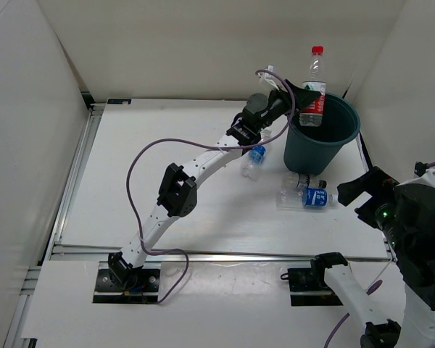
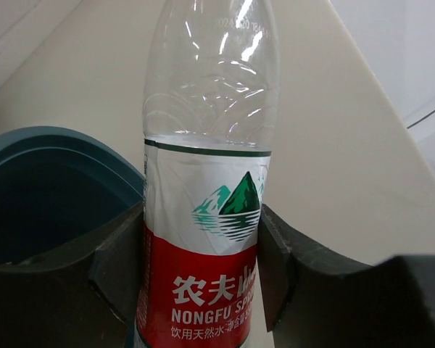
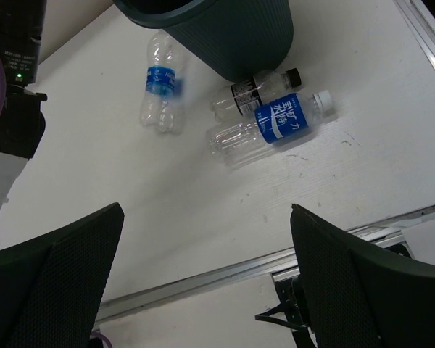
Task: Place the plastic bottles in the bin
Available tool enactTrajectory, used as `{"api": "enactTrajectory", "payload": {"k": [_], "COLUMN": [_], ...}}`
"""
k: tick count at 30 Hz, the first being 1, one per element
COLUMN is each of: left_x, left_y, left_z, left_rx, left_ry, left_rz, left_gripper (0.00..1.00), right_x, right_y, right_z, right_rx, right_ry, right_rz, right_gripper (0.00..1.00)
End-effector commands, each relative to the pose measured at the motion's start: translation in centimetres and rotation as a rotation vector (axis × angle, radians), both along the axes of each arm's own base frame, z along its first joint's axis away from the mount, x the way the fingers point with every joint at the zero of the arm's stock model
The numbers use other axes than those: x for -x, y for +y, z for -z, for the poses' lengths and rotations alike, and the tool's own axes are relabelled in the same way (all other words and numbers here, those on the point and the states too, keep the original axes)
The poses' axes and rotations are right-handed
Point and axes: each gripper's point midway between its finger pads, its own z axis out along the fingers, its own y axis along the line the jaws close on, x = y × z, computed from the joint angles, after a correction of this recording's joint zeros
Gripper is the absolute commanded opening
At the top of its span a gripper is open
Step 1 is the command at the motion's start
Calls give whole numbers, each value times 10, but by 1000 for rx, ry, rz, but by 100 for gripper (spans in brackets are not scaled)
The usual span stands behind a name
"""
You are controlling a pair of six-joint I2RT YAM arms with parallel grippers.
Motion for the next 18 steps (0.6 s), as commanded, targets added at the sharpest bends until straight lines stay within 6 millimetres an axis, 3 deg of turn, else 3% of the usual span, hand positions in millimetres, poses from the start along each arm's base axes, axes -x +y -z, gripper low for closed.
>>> {"api": "enactTrajectory", "payload": {"k": [1, 4, 7, 11, 16, 18], "left_x": [16, 21, 24, 30, 39, 42], "left_y": [15, 11, 7, 0, 1, -4], "left_z": [-62, -64, -60, -53, -60, -51], "left_rx": [53, 57, 23, -3, -66, -92], "left_ry": [-116, -129, -159, -166, -232, -226], "left_rz": [-34, -35, -43, -30, -42, -34], "left_gripper": [66, 69, 82, 87, 93, 94], "right_x": [12, 10, 9, 10, 10, 11], "right_y": [3, 4, 6, 8, 8, 7], "right_z": [12, 13, 11, 8, 9, 14], "right_rx": [40, 41, 35, 28, 27, 28], "right_ry": [96, 106, 106, 98, 90, 92], "right_rz": [-62, -62, -71, -80, -80, -80], "right_gripper": [99, 99, 99, 99, 99, 99]}}
